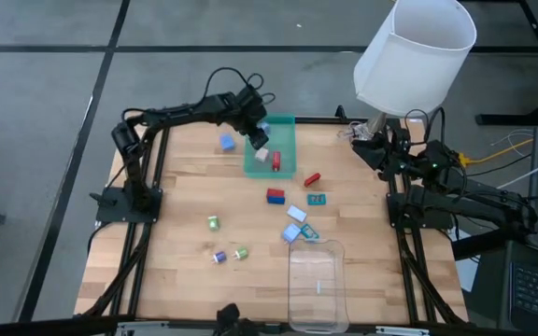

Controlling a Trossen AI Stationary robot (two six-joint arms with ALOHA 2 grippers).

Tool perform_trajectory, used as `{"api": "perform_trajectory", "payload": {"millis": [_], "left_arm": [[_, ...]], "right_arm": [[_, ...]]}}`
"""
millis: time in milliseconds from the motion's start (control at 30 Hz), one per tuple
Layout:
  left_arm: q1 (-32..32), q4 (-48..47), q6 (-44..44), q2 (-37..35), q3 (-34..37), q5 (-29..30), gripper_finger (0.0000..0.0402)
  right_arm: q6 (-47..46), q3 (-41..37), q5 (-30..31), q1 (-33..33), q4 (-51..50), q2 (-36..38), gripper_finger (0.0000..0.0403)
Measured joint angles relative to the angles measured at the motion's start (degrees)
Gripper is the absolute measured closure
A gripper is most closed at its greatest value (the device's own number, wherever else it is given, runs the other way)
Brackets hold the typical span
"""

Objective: Pick & Place Office items
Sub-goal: Put the middle blue charger adapter into the green bin, then put the top blue charger adapter into the green bin

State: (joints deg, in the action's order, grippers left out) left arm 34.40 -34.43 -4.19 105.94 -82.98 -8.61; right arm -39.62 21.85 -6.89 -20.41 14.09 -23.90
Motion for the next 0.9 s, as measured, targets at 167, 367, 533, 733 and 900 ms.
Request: {"api": "perform_trajectory", "payload": {"millis": [167, 367, 533, 733, 900], "left_arm": [[-1.80, 1.62, 7.15, 0.03, 0.02, 0.90, 0.0123], [-3.92, 3.63, 1.87, -0.01, -0.14, 7.83, 0.0096], [-3.48, -3.68, -23.41, -0.49, -0.26, 17.69, 0.0101], [-1.68, -10.00, -43.18, -0.54, 2.18, 22.45, 0.0100], [1.79, -10.87, -45.77, -0.06, 2.27, 20.41, 0.0100]], "right_arm": [[0.22, 0.02, 0.31, -0.02, -0.01, -0.02, 0.0202], [1.10, 0.02, 2.68, -0.02, -0.02, -0.32, 0.0202], [1.11, 0.02, 3.03, -0.02, -0.02, -0.35, 0.0202], [1.07, 0.02, 3.04, -0.02, -0.02, -0.35, 0.0202], [-0.23, 0.02, 3.47, -0.02, -0.02, -0.39, 0.0202]]}}
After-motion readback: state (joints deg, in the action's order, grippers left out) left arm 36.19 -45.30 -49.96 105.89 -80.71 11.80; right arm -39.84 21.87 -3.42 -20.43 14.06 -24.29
